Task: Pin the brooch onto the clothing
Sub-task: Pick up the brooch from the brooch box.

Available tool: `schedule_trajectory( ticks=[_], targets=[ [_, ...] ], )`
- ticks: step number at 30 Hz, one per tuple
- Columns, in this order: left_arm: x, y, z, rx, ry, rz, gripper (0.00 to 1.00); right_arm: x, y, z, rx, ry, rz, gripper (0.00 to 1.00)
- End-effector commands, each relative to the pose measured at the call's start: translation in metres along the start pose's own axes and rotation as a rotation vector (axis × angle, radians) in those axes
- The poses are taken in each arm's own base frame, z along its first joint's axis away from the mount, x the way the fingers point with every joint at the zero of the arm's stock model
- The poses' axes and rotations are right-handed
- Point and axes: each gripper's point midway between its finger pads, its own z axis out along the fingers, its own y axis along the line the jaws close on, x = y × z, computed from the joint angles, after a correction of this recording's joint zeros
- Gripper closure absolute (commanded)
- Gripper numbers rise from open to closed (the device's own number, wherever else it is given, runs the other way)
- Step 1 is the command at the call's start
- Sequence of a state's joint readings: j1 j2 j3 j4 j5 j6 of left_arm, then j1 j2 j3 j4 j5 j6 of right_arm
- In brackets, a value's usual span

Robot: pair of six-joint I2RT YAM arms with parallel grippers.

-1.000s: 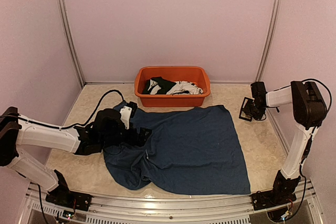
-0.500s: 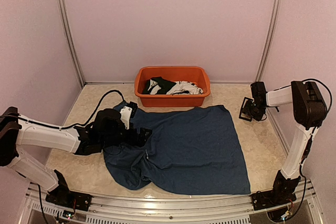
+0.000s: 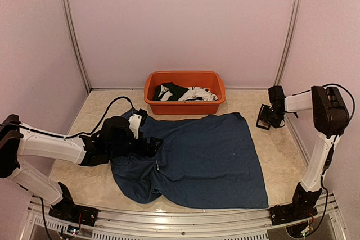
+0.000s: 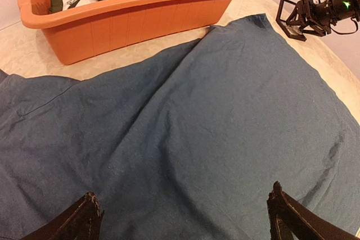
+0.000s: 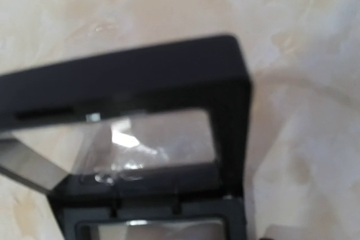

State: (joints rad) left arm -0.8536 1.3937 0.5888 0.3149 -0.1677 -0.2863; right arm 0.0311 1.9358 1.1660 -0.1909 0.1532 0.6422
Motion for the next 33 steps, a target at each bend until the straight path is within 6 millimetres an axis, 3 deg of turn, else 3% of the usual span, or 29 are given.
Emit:
schedule_trajectory(
  ticks=[1, 21, 26, 33],
  targets=[
    [-0.001, 0.001, -0.002, 0.005, -0.011, -0.007, 0.01, 0.006, -0.007, 0.009, 0.027, 0.038, -0.011, 0.43],
    [-0.001, 0.001, -0.003, 0.008, -0.014, -0.006, 0.01, 0.004, -0.007, 0.003, 0.029, 0.036, -0.009, 0.57],
    [-0.002, 0.001, -0.003, 0.009, -0.017, -0.006, 0.01, -0.004, 0.001, -0.012, -0.016, 0.015, 0.000, 0.58],
    [-0.003, 0.001, -0.005, 0.010, -0.027, -0.007, 0.01, -0.007, 0.019, -0.051, -0.143, 0.006, -0.027, 0.58]
  ],
)
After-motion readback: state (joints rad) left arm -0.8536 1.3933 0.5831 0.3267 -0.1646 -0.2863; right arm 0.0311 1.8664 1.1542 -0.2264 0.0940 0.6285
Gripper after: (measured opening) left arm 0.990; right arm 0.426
